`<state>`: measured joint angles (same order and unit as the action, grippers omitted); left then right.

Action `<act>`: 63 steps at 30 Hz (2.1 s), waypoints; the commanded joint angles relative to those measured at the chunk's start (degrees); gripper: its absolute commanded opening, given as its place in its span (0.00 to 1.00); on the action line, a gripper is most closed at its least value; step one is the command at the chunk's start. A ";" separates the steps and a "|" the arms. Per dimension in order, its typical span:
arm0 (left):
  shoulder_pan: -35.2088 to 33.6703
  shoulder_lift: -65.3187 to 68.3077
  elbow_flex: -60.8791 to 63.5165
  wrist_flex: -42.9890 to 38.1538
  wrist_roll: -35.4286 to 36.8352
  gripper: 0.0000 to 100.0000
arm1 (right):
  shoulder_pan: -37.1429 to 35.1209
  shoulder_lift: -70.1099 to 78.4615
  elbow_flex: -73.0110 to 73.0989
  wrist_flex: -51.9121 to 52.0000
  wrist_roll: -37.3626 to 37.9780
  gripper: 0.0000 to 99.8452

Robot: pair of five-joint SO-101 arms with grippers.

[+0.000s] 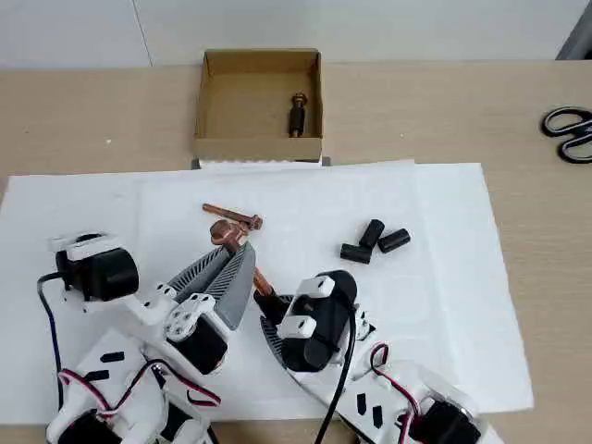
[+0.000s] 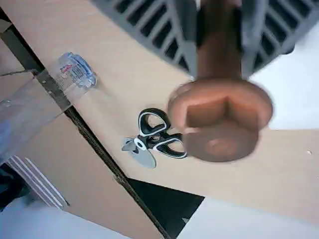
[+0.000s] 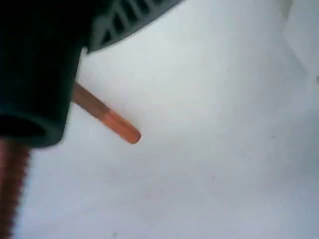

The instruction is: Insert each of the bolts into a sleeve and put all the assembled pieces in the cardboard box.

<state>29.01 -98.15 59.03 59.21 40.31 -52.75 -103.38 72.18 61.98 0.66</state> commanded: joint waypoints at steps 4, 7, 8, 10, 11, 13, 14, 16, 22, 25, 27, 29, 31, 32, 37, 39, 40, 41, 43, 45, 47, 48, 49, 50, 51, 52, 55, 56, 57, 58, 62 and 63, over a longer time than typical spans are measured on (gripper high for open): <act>0.26 0.18 1.36 -1.58 -1.67 0.01 | -0.40 -0.57 -1.85 -1.27 0.62 0.00; 0.26 0.18 1.19 -1.58 -1.67 0.01 | -0.31 -0.57 -2.55 -1.19 0.62 0.00; 0.26 0.18 1.19 -1.58 -1.67 0.01 | -0.31 -0.57 -2.64 -1.19 0.62 0.00; 0.26 0.18 1.27 -1.58 -1.76 0.01 | -0.31 -0.57 -2.64 -1.19 0.70 0.00; 0.26 0.18 1.27 -1.58 -2.11 0.01 | -0.31 -0.57 -2.64 -1.19 0.70 0.00; 0.26 0.18 1.36 -1.58 -3.16 0.01 | -0.31 -0.57 -2.64 -1.19 0.70 0.00; 0.26 0.18 1.36 -1.58 -3.34 0.01 | -0.31 -0.57 -2.64 -1.19 0.70 0.00; 0.26 0.18 1.45 -1.58 -3.34 0.01 | -0.31 -0.57 -2.64 -1.19 0.70 0.00; 0.26 0.18 1.54 -1.49 -4.13 0.01 | -0.31 -0.57 -3.25 -1.19 0.70 0.00; 0.26 0.18 2.51 -1.49 -4.13 0.01 | -0.31 -0.57 -3.69 -1.19 2.02 0.00; 0.26 0.18 3.56 -1.49 -4.13 0.01 | -0.31 -0.57 -3.69 -1.19 3.43 0.00; 0.26 0.18 3.82 -1.49 -4.13 0.01 | -0.31 -0.57 -4.22 -1.19 3.69 0.00; 0.26 0.18 3.82 -1.58 -4.13 0.01 | -0.31 -0.57 -4.31 -1.19 3.87 0.00; 0.26 0.18 3.82 -1.58 -4.13 0.01 | -0.31 -0.57 -4.31 -1.19 3.87 0.00; 0.26 0.18 3.65 -1.49 -4.75 0.01 | -0.31 -0.57 -4.22 -1.19 3.87 0.00; 0.18 -0.18 3.38 -1.67 -6.86 0.01 | -0.31 -0.57 -4.22 -1.27 3.87 0.00; -0.18 -0.18 2.59 -1.67 -7.56 0.01 | -0.22 -0.57 -4.22 -1.27 3.87 0.00; -0.18 -0.18 1.63 -1.58 -7.74 0.01 | -0.22 -0.57 -4.22 -1.27 3.87 0.00; -0.18 0.09 0.22 -1.58 -7.74 0.01 | -0.13 -0.57 -4.22 -1.27 3.87 0.00; -0.18 0.18 -0.40 -1.58 -7.65 0.01 | 1.01 -0.57 -4.22 -1.63 3.78 0.00; -0.35 0.18 -0.31 -1.58 -7.56 0.01 | 2.15 -0.57 -4.22 -1.63 3.78 0.00; -1.05 0.18 -0.13 -1.58 -7.47 0.01 | 2.59 -0.57 -4.22 -1.63 3.78 0.00; -1.93 0.18 -0.13 -1.58 -7.47 0.01 | 2.77 -0.57 -4.22 -1.63 3.78 0.00; -2.73 0.18 -0.13 -1.67 -7.47 0.01 | 2.77 -0.57 -4.22 -1.63 3.78 0.00; -3.43 0.18 -0.13 -1.67 -7.47 0.01 | 2.77 -0.57 -4.22 -1.63 3.78 0.00; -3.87 0.18 -0.13 -1.67 -7.47 0.01 | 2.77 -0.57 -4.22 -1.63 3.78 0.00; -3.87 0.18 0.40 -1.49 -6.77 0.01 | 2.77 -0.57 -4.22 -1.71 3.78 0.00; -3.87 0.18 0.84 -1.49 -5.98 0.01 | 2.77 -0.57 -4.22 -1.71 3.69 0.00; -3.87 0.18 1.27 -1.49 -5.45 0.01 | 2.77 -0.57 -4.22 -1.71 3.69 0.00; -3.78 0.18 1.80 -1.49 -4.75 0.01 | 2.77 -0.57 -4.22 -1.71 3.69 0.00; -2.20 0.18 2.59 -1.76 -3.78 0.01 | 2.77 -0.57 -4.22 -1.71 3.69 0.00; -2.29 0.18 2.59 -1.93 -3.78 0.01 | 2.77 -0.57 -4.22 -1.71 3.78 0.00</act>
<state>26.11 -98.33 61.93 58.95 36.18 -50.55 -103.38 71.21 61.98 4.00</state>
